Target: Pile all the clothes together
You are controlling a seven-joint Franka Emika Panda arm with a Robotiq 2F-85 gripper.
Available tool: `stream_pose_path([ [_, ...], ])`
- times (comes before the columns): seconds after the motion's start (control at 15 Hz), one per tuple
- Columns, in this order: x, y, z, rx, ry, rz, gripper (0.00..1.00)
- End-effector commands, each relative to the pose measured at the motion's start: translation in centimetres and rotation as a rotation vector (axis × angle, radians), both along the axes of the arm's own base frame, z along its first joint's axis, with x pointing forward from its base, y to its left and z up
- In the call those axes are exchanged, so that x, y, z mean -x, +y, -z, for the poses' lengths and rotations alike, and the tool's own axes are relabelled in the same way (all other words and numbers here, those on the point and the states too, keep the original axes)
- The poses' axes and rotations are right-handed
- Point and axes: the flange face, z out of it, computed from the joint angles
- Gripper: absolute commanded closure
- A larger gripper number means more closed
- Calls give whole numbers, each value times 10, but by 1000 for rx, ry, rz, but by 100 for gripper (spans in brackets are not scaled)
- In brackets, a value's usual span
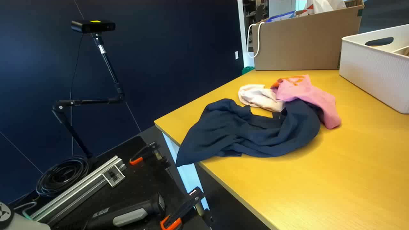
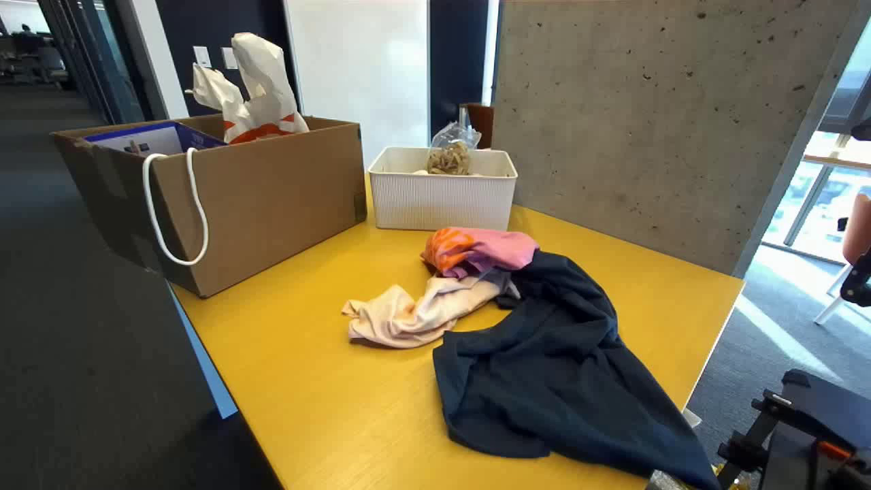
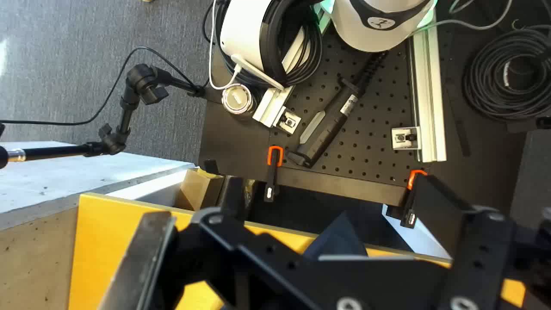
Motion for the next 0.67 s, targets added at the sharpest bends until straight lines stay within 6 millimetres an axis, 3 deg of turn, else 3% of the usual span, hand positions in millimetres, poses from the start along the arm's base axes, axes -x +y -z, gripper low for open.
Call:
stream_pose_path([
  [0.0,0,0,-1,0,0,0,0],
  [0.33,0,0,-1,0,-1,0,0],
  [0.47,-23,0,4,-22,-20,-4,0],
  [0.6,-62,0,18,-39,-46,-53,0],
])
